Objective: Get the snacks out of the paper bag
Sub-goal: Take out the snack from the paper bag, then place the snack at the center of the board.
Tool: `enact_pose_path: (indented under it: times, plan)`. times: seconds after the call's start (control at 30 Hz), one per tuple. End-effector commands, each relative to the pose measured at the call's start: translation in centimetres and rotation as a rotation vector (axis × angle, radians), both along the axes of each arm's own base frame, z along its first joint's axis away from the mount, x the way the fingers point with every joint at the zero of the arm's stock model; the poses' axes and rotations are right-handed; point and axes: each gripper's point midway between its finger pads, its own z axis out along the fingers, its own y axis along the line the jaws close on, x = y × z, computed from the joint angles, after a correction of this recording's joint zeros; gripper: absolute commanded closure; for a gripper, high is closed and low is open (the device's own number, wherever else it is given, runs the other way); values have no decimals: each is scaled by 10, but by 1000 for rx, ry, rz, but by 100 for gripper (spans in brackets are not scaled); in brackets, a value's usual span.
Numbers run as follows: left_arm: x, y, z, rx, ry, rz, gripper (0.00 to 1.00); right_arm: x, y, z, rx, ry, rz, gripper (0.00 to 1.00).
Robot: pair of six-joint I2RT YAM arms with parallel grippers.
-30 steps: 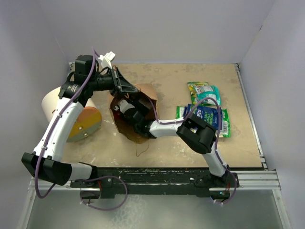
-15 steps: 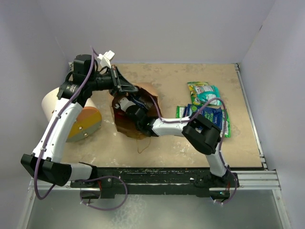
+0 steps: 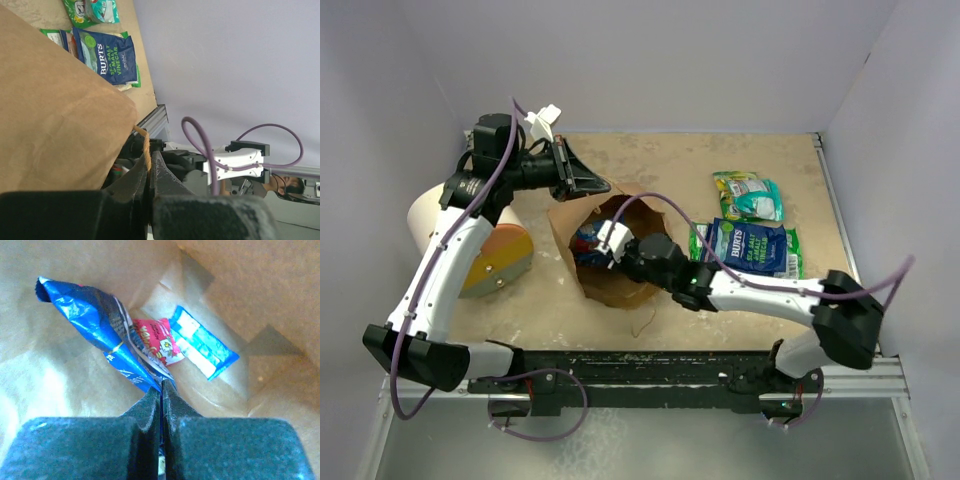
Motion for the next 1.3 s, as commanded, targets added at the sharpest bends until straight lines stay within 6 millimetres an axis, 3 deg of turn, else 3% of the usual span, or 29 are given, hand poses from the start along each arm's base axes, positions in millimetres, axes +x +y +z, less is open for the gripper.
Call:
enact_pose_path:
  times: [0.0,0.17,0.3,0.43,0.6,0.77,0.9,0.97,1.07,1.13,1.27]
  plan:
    - [0,2,8,-5,-53,4,100,-37,1,73,217,-6,145,100]
    - [1,2,6,1,-56,3,100,-48,-32,96,240,-6,100,100]
    - [2,2,5,2,-58,1,100,-73,-45,122,276,18,181,100]
    - [2,3,4,9,-59,4,100,-91,-66,160,292,21,215,100]
    - [2,3,2,10,-56,5,100,-103,-96,225,298,-75,231,100]
    - [3,3,1,11,-52,10,100,-88,-135,302,380,-234,72,100]
    - [2,4,2,8,-53,17,100,-38,-190,336,460,-325,-363,100]
    - [1,3,2,8,-53,16,100,-17,-225,341,510,-351,-626,100]
    - [0,4,5,5,-56,17,100,7,-243,330,522,-351,-773,100]
    - [-1,4,6,6,-59,18,100,28,-250,304,472,-310,-832,100]
    - [-3,4,8,7,-63,13,100,60,-280,224,302,-145,-993,100]
